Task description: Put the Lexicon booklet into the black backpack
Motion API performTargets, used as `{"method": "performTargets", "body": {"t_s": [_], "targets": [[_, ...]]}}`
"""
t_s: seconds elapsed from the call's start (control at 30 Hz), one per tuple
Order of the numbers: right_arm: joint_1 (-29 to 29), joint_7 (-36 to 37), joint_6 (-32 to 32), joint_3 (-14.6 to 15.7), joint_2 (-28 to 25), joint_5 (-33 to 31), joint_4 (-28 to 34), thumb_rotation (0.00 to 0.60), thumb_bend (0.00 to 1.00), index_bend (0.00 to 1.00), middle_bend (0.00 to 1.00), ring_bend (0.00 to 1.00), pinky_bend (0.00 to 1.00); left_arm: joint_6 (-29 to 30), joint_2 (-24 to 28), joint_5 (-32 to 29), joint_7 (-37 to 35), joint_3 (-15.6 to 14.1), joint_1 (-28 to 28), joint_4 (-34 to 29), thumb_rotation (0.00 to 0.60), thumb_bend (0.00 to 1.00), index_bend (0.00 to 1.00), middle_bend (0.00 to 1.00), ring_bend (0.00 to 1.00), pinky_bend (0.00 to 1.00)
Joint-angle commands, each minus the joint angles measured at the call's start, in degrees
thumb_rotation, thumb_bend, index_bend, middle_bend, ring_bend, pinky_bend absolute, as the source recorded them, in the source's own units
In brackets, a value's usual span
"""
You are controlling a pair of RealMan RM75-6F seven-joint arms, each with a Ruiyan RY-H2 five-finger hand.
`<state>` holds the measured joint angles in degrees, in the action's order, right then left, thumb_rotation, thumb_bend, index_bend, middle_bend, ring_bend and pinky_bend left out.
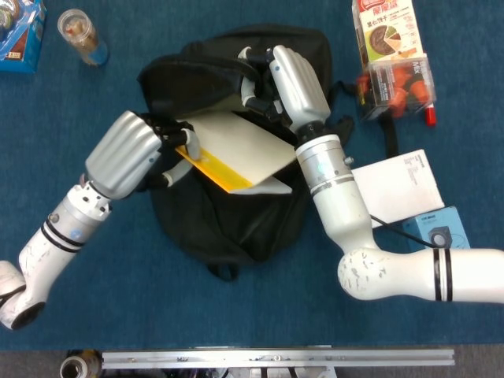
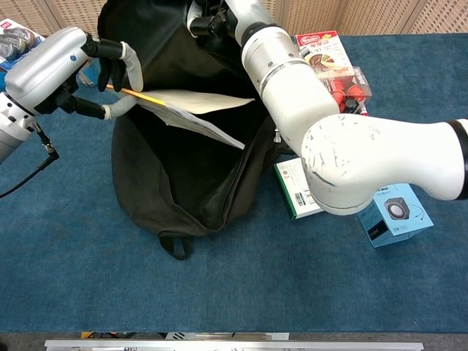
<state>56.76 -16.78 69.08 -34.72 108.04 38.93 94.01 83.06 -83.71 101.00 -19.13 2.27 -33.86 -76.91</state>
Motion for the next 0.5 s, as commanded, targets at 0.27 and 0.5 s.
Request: {"method": "performTargets", "body": {"t_s": [0.27,0.5], "targets": [[0.2,0.8,0.5,-0.6,-0.2,-0.6,0.6,0.6,0.73,0.73,0.62,0.64,0.87,6.5,-7.7,-2.5,6.2,0.0,5.6,9.1,0.6,0.35,0.67,0.67,0.6,0.69],[0.6,1.2,0.6,-1.2,0.0,-1.6,0.9,0.6,0.73,0.73,0.62,0.64,0.87,7.5,-12.3,-4.2,7.6,0.3,7.4,12.3,0.6,0.35,0.67,0.69,0.6,0.7]]}}
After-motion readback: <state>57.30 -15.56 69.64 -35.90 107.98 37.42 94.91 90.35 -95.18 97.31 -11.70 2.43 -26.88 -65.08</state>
